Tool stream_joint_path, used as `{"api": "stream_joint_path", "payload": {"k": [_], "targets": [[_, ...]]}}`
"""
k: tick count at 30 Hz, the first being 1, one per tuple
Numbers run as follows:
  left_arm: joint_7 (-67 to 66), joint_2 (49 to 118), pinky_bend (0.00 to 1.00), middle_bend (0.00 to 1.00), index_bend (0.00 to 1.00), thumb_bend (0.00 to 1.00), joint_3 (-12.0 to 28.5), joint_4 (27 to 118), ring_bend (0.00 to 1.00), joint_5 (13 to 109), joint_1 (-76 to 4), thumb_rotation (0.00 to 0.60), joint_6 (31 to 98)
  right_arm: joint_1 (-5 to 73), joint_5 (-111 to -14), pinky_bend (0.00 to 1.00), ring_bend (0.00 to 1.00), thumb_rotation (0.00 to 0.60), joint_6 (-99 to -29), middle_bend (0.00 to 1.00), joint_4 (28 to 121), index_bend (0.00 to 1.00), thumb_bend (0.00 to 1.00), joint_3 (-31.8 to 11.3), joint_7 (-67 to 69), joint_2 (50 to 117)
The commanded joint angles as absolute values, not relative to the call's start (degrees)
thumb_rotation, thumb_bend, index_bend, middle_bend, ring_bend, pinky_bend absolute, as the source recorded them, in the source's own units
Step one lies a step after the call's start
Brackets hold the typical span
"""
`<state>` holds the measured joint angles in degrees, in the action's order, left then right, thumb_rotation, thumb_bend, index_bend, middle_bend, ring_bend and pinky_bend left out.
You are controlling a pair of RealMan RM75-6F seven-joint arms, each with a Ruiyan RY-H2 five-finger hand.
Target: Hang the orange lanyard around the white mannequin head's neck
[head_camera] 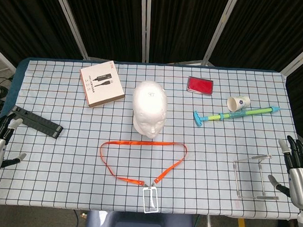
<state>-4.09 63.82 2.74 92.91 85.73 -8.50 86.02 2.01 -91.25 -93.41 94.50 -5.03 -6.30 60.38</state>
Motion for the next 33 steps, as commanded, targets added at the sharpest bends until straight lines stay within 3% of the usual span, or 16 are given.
{"api": "stream_joint_path", "payload": {"k": [1, 7, 11, 14, 17, 24, 33], "targets": [[-4.0, 63.7, 0.00, 0.00, 0.00, 0.00, 2.8, 93.0, 0.00, 85.8, -8.4, 0.600, 86.1, 2.1, -91.0, 0.00, 0.00, 0.600, -92.5, 0.00, 95.3, 0.06, 0.00, -4.7, -6.3, 59.8], [-4.2, 63.8, 0.00, 0.00, 0.00, 0.00, 2.8, 93.0, 0.00, 85.7, -8.3, 0.600, 86.0, 3.4, -90.9, 0.00, 0.00, 0.600, -89.4, 0.00, 95.7, 0.08, 0.00, -4.2, -5.4, 60.1], [-4.7, 64.0, 0.00, 0.00, 0.00, 0.00, 3.1, 92.9, 0.00, 85.6, -8.5, 0.600, 85.7, 7.7, -90.6, 0.00, 0.00, 0.600, -82.4, 0.00, 96.5, 0.14, 0.00, -4.6, -6.3, 59.8], [-4.9, 64.3, 0.00, 0.00, 0.00, 0.00, 3.4, 92.6, 0.00, 84.7, -8.8, 0.600, 84.8, 14.0, -90.0, 0.00, 0.00, 0.600, -73.4, 0.00, 97.3, 0.23, 0.00, -6.2, -7.2, 60.0], [-5.0, 64.6, 0.00, 0.00, 0.00, 0.00, 3.9, 92.1, 0.00, 83.6, -9.2, 0.600, 84.0, 19.5, -87.2, 0.00, 0.00, 0.600, -64.9, 0.00, 97.3, 0.33, 0.07, -8.0, -5.7, 61.2], [-5.4, 65.3, 0.00, 0.00, 0.00, 0.00, 4.5, 90.6, 0.00, 81.7, -9.9, 0.600, 82.2, 30.5, -77.9, 0.00, 0.00, 0.600, -49.9, 0.00, 89.0, 0.40, 0.22, -11.3, -7.6, 71.3], [-5.4, 66.1, 0.00, 0.00, 0.00, 0.00, 4.9, 89.2, 0.00, 80.2, -10.4, 0.600, 80.4, 36.9, -72.5, 0.00, 0.00, 0.600, -46.4, 0.00, 79.6, 0.43, 0.30, -11.3, -16.0, 82.7]]}}
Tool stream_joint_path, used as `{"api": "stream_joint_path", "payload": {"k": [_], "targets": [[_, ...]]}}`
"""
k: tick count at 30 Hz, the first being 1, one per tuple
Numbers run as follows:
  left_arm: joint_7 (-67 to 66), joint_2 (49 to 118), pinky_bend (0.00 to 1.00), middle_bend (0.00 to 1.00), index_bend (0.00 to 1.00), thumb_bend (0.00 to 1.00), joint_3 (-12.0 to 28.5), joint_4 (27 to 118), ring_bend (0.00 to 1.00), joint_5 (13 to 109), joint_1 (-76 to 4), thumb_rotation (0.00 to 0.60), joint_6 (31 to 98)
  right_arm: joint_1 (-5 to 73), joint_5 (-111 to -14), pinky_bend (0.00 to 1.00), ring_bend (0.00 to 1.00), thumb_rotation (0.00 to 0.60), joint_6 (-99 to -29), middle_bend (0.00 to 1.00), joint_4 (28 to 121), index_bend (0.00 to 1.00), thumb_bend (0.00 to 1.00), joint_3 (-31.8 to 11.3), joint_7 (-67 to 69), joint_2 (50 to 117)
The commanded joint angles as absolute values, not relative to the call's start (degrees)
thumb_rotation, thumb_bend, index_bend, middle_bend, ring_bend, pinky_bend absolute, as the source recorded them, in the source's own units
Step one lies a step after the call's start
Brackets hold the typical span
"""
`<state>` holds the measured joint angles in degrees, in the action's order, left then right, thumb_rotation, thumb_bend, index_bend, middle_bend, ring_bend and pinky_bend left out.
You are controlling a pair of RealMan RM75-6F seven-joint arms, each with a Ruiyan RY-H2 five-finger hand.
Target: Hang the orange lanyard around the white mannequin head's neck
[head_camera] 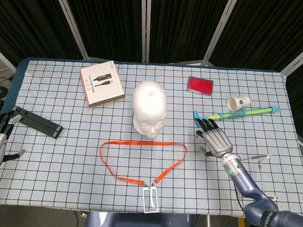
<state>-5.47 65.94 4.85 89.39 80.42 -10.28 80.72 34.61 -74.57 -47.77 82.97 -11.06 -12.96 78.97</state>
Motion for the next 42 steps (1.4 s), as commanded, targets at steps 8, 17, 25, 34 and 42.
{"api": "stream_joint_path", "payload": {"k": [8, 17, 25, 34, 42], "targets": [[-5.2, 66.3, 0.00, 0.00, 0.00, 0.00, 5.1, 88.4, 0.00, 79.7, -10.8, 0.600, 79.6, 39.5, -68.2, 0.00, 0.00, 0.600, -46.1, 0.00, 73.7, 0.44, 0.32, -10.1, -23.3, 89.6], [-5.1, 66.5, 0.00, 0.00, 0.00, 0.00, 5.2, 88.1, 0.00, 79.5, -10.9, 0.600, 79.3, 40.8, -65.9, 0.00, 0.00, 0.600, -46.3, 0.00, 73.6, 0.44, 0.32, -9.7, -25.7, 91.2], [-5.2, 66.5, 0.00, 0.00, 0.00, 0.00, 5.2, 88.1, 0.00, 79.4, -11.0, 0.600, 79.1, 41.8, -63.8, 0.00, 0.00, 0.600, -47.0, 0.00, 75.2, 0.45, 0.32, -9.8, -26.8, 91.8], [-5.2, 66.5, 0.00, 0.00, 0.00, 0.00, 5.2, 88.1, 0.00, 79.3, -11.0, 0.600, 78.9, 42.9, -62.2, 0.00, 0.00, 0.600, -47.5, 0.00, 75.4, 0.44, 0.32, -9.6, -27.9, 92.8], [-5.0, 66.4, 0.00, 0.00, 0.00, 0.00, 5.2, 88.1, 0.00, 79.1, -11.1, 0.600, 78.6, 44.2, -61.5, 0.00, 0.00, 0.600, -48.4, 0.00, 76.5, 0.45, 0.32, -10.1, -29.4, 92.9]]}}
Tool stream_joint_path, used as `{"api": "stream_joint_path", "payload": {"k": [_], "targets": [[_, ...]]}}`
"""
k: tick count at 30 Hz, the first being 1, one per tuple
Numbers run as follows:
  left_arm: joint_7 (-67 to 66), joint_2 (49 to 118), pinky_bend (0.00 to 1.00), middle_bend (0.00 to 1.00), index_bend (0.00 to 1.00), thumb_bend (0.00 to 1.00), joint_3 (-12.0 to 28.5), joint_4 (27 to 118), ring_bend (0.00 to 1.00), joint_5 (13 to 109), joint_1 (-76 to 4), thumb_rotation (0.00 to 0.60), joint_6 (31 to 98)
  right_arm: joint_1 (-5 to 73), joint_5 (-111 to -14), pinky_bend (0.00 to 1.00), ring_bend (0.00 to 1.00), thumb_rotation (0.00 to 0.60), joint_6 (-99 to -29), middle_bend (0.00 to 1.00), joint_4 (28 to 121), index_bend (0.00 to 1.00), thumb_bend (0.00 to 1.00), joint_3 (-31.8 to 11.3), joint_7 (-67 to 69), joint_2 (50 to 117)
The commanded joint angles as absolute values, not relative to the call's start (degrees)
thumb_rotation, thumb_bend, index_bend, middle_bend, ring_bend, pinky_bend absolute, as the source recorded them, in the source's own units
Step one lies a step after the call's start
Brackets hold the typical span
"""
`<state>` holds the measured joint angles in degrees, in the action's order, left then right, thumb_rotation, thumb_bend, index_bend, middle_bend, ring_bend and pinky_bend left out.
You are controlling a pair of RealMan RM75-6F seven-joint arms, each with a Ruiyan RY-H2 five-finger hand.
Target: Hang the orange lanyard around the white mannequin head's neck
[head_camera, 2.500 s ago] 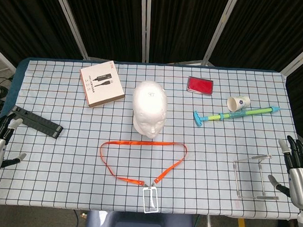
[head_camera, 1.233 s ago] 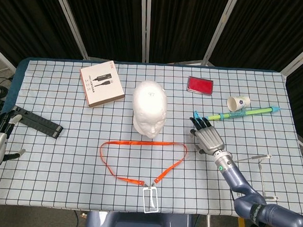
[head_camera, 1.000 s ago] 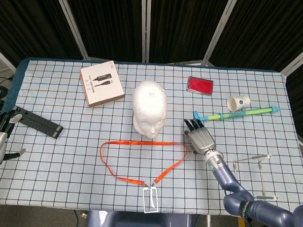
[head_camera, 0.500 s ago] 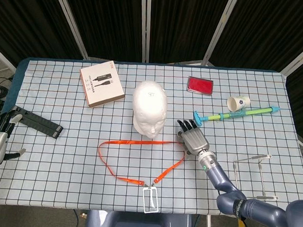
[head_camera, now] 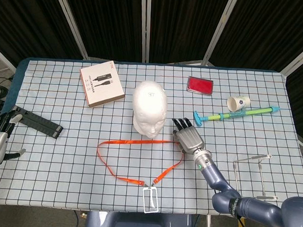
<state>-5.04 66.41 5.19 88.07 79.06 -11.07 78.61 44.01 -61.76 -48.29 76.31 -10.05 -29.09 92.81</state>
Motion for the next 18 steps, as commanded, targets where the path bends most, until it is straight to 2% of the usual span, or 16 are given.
{"api": "stream_joint_path", "payload": {"k": [1, 14, 18], "targets": [[-5.0, 66.4, 0.00, 0.00, 0.00, 0.00, 5.2, 88.1, 0.00, 79.0, -11.1, 0.600, 78.6, 44.3, -61.3, 0.00, 0.00, 0.600, -48.4, 0.00, 76.5, 0.45, 0.32, -10.0, -29.7, 93.0], [-4.5, 66.1, 0.00, 0.00, 0.00, 0.00, 5.2, 88.2, 0.00, 79.1, -10.9, 0.600, 78.7, 45.4, -59.4, 0.00, 0.00, 0.600, -48.4, 0.00, 73.8, 0.44, 0.32, -8.6, -31.7, 96.4], [-4.2, 66.0, 0.00, 0.00, 0.00, 0.00, 5.2, 88.1, 0.00, 79.0, -10.9, 0.600, 78.8, 45.6, -59.4, 0.00, 0.00, 0.600, -48.7, 0.00, 73.0, 0.53, 0.35, -8.1, -31.9, 97.0]]}}
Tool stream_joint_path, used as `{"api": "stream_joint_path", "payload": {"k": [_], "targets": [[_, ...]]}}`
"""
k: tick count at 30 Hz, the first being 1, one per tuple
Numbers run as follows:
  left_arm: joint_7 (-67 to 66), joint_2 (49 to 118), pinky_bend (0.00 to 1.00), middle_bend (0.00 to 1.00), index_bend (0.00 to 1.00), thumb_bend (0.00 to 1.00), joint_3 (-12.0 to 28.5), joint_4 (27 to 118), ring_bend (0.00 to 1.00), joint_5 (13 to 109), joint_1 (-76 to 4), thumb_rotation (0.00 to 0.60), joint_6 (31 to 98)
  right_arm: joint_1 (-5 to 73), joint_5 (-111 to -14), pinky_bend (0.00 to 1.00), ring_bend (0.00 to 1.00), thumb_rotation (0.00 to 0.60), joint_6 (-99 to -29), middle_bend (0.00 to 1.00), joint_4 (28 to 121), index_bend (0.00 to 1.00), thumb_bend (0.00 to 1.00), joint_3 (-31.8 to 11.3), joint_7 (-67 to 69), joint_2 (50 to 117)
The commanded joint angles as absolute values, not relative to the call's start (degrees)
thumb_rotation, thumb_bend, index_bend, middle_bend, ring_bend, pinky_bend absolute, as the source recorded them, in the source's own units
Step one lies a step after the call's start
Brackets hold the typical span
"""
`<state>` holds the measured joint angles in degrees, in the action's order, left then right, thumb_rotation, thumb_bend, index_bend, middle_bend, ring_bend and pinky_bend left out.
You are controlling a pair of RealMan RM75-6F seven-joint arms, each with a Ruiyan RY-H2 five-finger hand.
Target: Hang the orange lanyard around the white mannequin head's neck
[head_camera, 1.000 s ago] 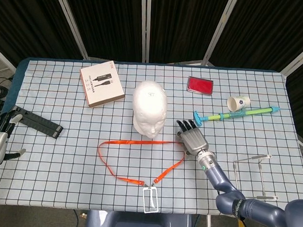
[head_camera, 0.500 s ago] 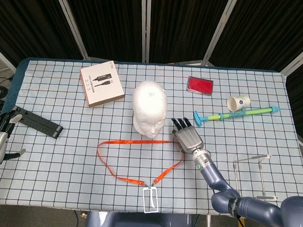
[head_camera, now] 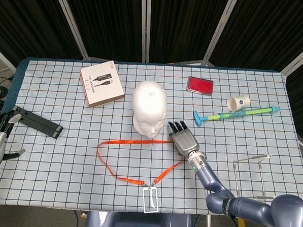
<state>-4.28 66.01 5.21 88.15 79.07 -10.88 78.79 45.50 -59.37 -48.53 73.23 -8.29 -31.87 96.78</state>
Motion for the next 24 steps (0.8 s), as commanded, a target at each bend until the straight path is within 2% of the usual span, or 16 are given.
{"api": "stream_joint_path", "payload": {"k": [1, 6, 17, 20, 24], "targets": [[-4.2, 66.0, 0.00, 0.00, 0.00, 0.00, 5.2, 88.1, 0.00, 79.0, -10.9, 0.600, 78.8, 45.6, -59.5, 0.00, 0.00, 0.600, -48.7, 0.00, 72.9, 0.58, 0.37, -8.1, -31.8, 97.0], [-4.3, 66.2, 0.00, 0.00, 0.00, 0.00, 5.1, 87.9, 0.00, 79.0, -10.9, 0.600, 78.5, 45.3, -60.5, 0.00, 0.00, 0.600, -49.2, 0.02, 72.6, 0.67, 0.45, -7.8, -30.4, 96.9], [-5.7, 67.5, 0.00, 0.00, 0.00, 0.00, 5.2, 88.8, 0.00, 79.6, -13.4, 0.600, 75.3, 44.0, -62.4, 0.00, 0.00, 0.600, -49.1, 0.05, 76.2, 0.71, 0.61, -7.4, -25.7, 93.0], [-6.8, 68.6, 0.00, 0.00, 0.00, 0.06, 5.8, 89.0, 0.00, 79.7, -15.6, 0.600, 73.0, 43.8, -61.4, 0.00, 0.00, 0.600, -48.7, 0.06, 77.8, 0.71, 0.65, -7.6, -25.2, 91.5], [-6.8, 71.1, 0.00, 0.00, 0.04, 0.25, 6.7, 88.3, 0.00, 79.7, -19.4, 0.600, 68.4, 43.6, -60.1, 0.00, 0.00, 0.600, -48.2, 0.06, 79.7, 0.71, 0.68, -7.9, -24.5, 89.7]]}}
